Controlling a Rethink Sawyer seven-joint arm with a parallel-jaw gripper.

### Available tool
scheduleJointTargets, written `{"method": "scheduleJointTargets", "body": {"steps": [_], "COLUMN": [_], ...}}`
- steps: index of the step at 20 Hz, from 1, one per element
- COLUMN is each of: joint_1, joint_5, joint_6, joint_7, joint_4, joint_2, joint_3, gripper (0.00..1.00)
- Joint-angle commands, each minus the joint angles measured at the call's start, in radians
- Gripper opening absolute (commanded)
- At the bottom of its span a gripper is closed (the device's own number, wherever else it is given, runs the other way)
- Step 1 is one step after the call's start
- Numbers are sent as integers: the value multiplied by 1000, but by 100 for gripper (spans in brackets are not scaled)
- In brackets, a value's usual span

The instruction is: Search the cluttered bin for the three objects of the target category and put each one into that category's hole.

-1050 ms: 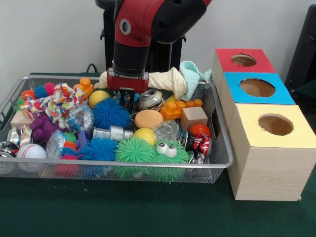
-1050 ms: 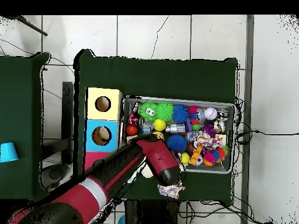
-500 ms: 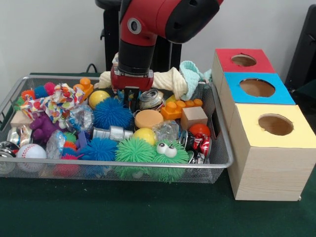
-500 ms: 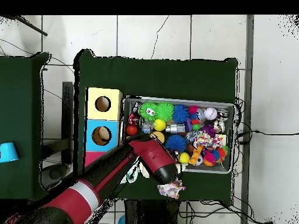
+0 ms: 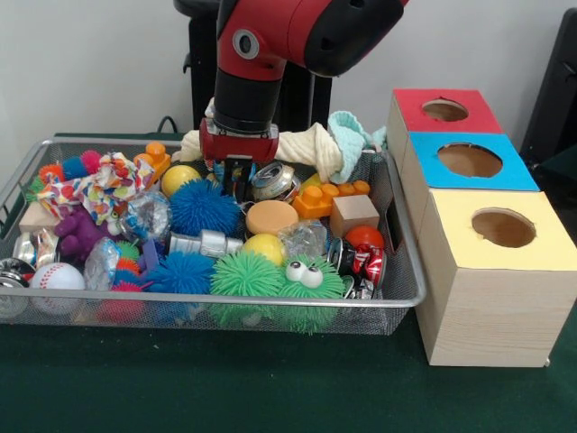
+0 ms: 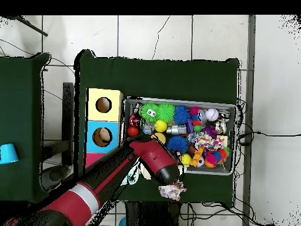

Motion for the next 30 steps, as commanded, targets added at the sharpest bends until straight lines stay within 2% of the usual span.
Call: {"method": "scheduleJointTargets", "body": {"steps": [1, 8, 20, 30], "joint_1": [-12, -24, -8, -6], "joint_5": [-59, -94, -154, -185], "joint_6": [-228, -245, -320, -394], "joint_7": [194, 146, 166, 173], "joint_4": [62, 98, 128, 124], "joint_2": [13, -25, -70, -85], "joint_3": [111, 77, 26, -21], "gripper": [0, 0, 0, 0]}}
